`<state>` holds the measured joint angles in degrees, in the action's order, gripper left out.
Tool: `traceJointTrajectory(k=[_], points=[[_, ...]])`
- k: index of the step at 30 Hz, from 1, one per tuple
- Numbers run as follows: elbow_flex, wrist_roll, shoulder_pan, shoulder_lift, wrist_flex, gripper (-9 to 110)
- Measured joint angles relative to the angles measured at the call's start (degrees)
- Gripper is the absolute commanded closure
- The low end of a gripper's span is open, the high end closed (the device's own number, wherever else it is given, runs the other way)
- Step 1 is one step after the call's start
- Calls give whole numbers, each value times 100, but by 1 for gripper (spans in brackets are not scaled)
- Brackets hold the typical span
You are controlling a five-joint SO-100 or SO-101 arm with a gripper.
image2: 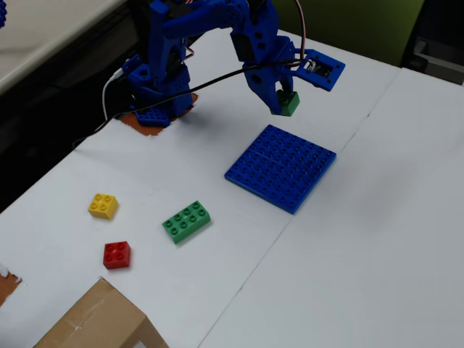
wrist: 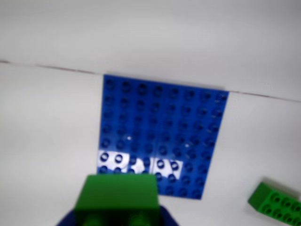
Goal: Pick up the 2x2 green block and go up the 8x8 blue block.
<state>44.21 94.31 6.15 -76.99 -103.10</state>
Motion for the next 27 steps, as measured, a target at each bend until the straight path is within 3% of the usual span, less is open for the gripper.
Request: traceJointTrajectory(k=[27], points=[[9, -53, 0, 0, 0, 101]])
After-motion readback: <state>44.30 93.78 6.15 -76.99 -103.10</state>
